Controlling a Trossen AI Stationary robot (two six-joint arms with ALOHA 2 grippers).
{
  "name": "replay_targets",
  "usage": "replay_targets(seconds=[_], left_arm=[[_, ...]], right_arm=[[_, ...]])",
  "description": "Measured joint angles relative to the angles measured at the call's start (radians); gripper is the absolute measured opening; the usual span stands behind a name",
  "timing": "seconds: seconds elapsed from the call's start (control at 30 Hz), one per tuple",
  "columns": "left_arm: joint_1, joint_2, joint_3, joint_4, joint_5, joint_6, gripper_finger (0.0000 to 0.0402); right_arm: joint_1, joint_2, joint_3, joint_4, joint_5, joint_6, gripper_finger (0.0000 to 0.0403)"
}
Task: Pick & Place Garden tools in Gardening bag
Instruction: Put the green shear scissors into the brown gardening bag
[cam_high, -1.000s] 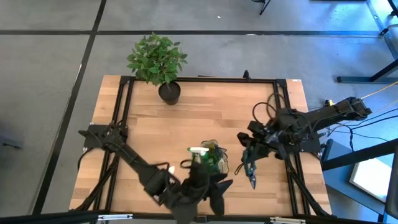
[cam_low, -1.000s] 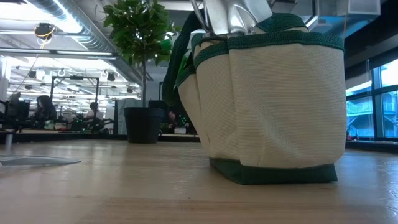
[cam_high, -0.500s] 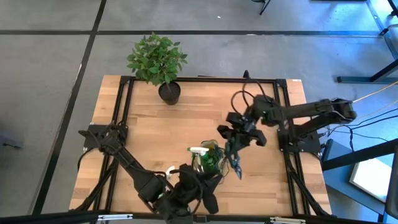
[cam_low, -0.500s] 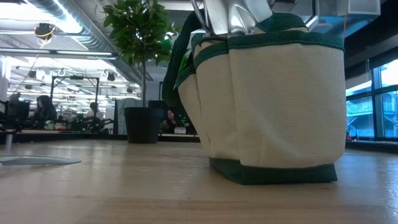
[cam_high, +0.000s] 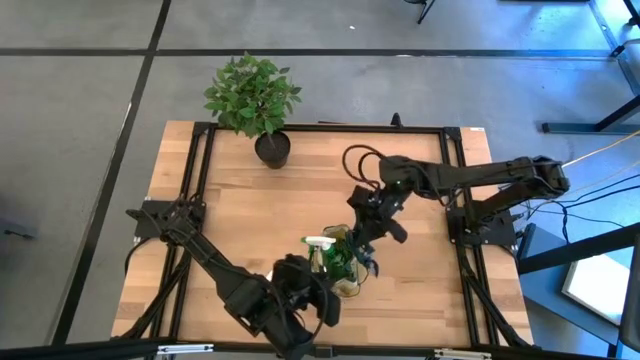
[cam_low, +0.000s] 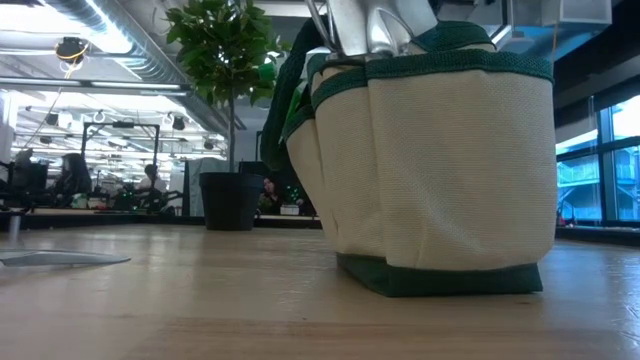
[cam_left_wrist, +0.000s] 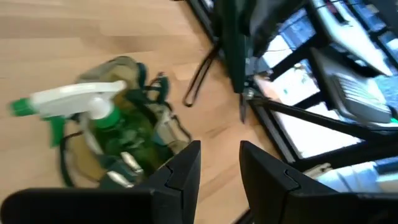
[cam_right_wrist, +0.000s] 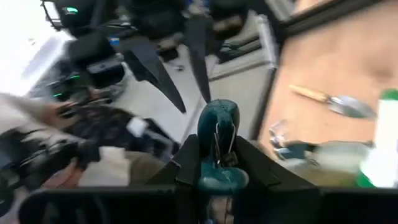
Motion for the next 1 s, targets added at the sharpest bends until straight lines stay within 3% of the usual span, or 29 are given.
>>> replay_targets(seconds=[0.17, 0.37, 0.67, 0.87, 1.0], left_arm=[[0.011, 0.0, 0.0, -0.175, 0.032, -0.151, 0.0104], [0.024, -0.005, 0.0, -0.337, 0.018, -0.271, 0.0104], [0.127, -0.046, -0.002, -0.33, 0.024, 0.042, 0.0104], [0.192, -0.063, -0.002, -0.33, 0.134, 0.231, 0.0099], [0.214, -0.082, -0.003, -0.33, 0.188, 0.381, 0.0077]], right_arm=[[0.063, -0.042, 0.001, -0.136, 0.261, 0.023, 0.0062], [0.179, -0.137, 0.001, -0.313, 0.726, 0.16, 0.0062], [0.411, -0.19, 0.001, -0.354, 1.302, 0.458, 0.0062], [0.541, -0.126, 0.047, -0.386, 1.559, 0.621, 0.0062], [0.596, -0.031, 0.151, -0.492, 1.671, 0.701, 0.0062]])
